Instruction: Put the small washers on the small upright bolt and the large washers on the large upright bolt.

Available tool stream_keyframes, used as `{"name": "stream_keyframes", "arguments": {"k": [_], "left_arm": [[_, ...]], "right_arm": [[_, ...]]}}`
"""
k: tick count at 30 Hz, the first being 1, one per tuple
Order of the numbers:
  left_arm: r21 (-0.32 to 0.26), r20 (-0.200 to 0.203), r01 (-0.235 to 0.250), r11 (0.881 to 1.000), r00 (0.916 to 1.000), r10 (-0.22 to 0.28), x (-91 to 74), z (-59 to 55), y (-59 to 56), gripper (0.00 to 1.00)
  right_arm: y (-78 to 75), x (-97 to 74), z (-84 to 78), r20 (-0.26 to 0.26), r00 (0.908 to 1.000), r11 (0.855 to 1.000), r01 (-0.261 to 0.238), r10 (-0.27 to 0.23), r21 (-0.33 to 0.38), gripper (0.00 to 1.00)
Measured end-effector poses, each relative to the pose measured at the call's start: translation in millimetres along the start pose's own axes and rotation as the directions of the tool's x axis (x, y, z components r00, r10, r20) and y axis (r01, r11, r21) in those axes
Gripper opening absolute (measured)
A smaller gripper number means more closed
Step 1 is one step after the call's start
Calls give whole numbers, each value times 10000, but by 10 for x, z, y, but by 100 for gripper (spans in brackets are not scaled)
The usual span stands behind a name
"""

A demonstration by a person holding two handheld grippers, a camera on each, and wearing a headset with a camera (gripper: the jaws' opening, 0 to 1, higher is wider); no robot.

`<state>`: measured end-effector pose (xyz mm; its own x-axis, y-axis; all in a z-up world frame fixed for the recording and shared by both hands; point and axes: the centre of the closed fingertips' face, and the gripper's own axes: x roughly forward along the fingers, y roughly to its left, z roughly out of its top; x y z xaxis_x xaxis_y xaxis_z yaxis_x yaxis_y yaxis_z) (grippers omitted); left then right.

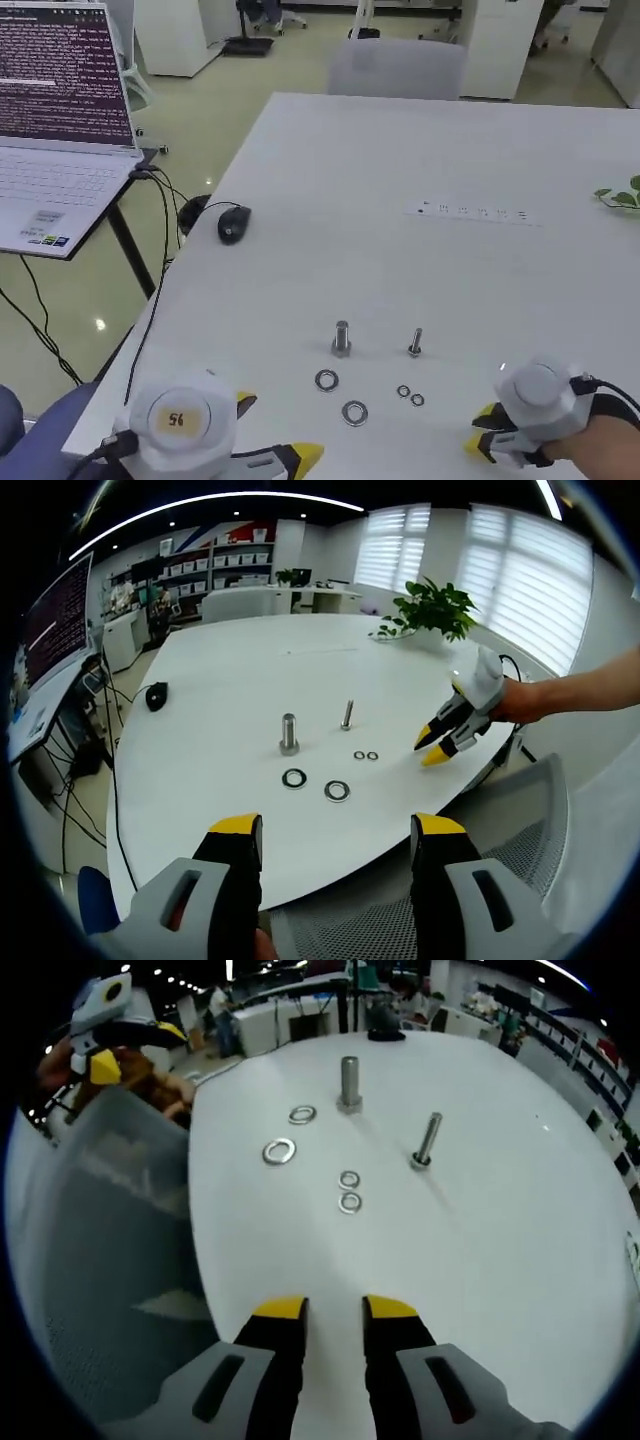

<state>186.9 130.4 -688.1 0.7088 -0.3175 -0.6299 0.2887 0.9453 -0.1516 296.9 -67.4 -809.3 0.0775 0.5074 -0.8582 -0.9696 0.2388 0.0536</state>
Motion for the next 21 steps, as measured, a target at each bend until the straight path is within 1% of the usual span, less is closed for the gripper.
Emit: {"name": "stream_keyframes", "arguments": {"k": [3, 5, 7, 8, 10, 11, 13, 16, 18, 19, 20, 21], "left_arm": [[146, 8, 286, 9995, 9996, -286, 56, 35, -2, 59], [344, -207, 610, 9975, 9980, -603, 103, 30, -7, 59], [825, -260, 896, 9926, 9958, -878, 115, 91, -16, 59], [913, -170, 1007, 9907, 9949, -996, 121, 136, -26, 59], [963, -170, 1131, 9889, 9936, -1119, 145, 151, -23, 59], [1018, -212, 1169, 9879, 9931, -1153, 177, 148, 0, 59], [1011, -237, 1263, 9868, 9919, -1246, 211, 146, 18, 58], [1058, -168, 1363, 9850, 9907, -1352, 217, 169, 27, 58], [1027, -114, 1351, 9855, 9908, -1347, 203, 180, 49, 58], [964, -61, 1347, 9862, 9909, -1347, 188, 184, 66, 58], [916, -34, 1342, 9867, 9909, -1345, 175, 184, 77, 58], [875, -14, 1334, 9872, 9910, -1338, 159, 176, 94, 59]], "right_arm": [[1, 27, 68, 288, 9996, 9990, 49, -61, 438, 23], [-18, 53, 131, 393, 9990, 9979, 187, -212, 619, 23], [-35, 92, 215, 466, 9985, 9963, 237, -276, 822, 23], [-48, 123, 259, 561, 9980, 9965, 251, -296, 799, 23], [-89, 224, 341, 605, 9977, 9967, 241, -288, 776, 23], [-118, 287, 363, 490, 9983, 9963, 273, -314, 817, 23], [-117, 338, 406, 361, 9989, 9969, 275, -302, 742, 23], [-111, 412, 526, 364, 9991, 9984, 211, -230, 519, 23], [-111, 464, 579, 205, 9997, 9996, 150, -155, 221, 22], [-113, 502, 578, 10, 9999, 9999, 104, -104, 69, 22], [-114, 516, 626, 202, 9998, 9996, 41, -36, -272, 22], [-134, 527, 630, 200, 9997, 9998, 163, -161, -93, 21]]}}
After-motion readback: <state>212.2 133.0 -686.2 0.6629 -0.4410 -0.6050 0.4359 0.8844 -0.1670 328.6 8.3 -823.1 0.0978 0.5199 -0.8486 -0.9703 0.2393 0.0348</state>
